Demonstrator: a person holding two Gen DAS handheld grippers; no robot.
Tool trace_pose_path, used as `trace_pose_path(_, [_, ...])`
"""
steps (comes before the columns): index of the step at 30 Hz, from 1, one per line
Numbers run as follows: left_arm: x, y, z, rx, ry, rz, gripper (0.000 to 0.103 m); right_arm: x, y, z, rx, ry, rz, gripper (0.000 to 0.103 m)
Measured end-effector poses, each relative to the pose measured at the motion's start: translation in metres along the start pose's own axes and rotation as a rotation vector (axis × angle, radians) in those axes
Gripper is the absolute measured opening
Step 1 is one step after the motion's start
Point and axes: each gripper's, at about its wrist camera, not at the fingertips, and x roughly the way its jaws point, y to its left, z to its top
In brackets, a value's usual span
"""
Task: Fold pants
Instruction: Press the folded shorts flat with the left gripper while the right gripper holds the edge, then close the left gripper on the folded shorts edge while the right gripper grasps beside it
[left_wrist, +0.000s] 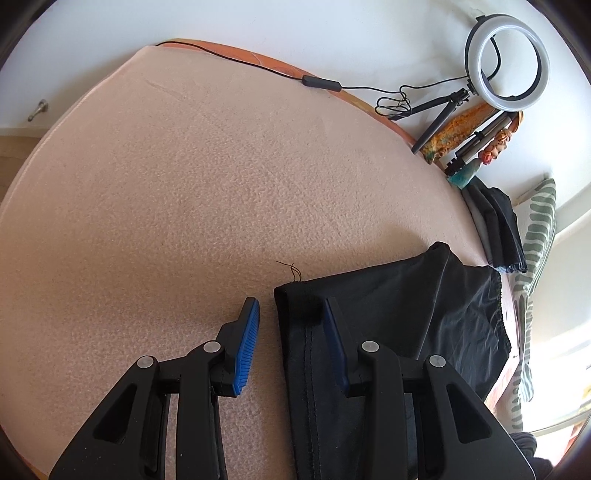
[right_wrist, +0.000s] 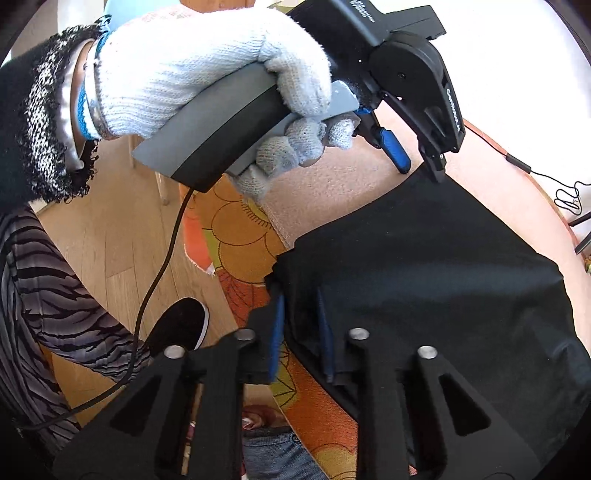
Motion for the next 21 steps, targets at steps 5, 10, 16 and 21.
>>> trace_pose_path(5, [0.006, -0.012, -0.001, 0.035, -0.026, -0.012, 0.039, -0.010, -0.023, -0.005, 0.097, -0.035, 0.028, 0.005])
trace_pose_path(10, [0.015, -0.021, -0.004, 0.071, -0.008, -0.020, 0.008, -0.017, -0.031, -0.011, 0.167, -0.081, 0.040, 0.004])
trace_pose_path(16, [-0.004, -0.024, 0.005, 0.011, -0.066, -0.097, 0.008, -0.040, -0.041, -0.019, 0.245, -0.150, 0.047, 0.004])
trace_pose_path(21, [-0.024, -0.045, 0.012, 0.022, -0.125, -0.132, 0.007, -0.067, -0.054, -0.027, 0.320, -0.233, 0.051, 0.004])
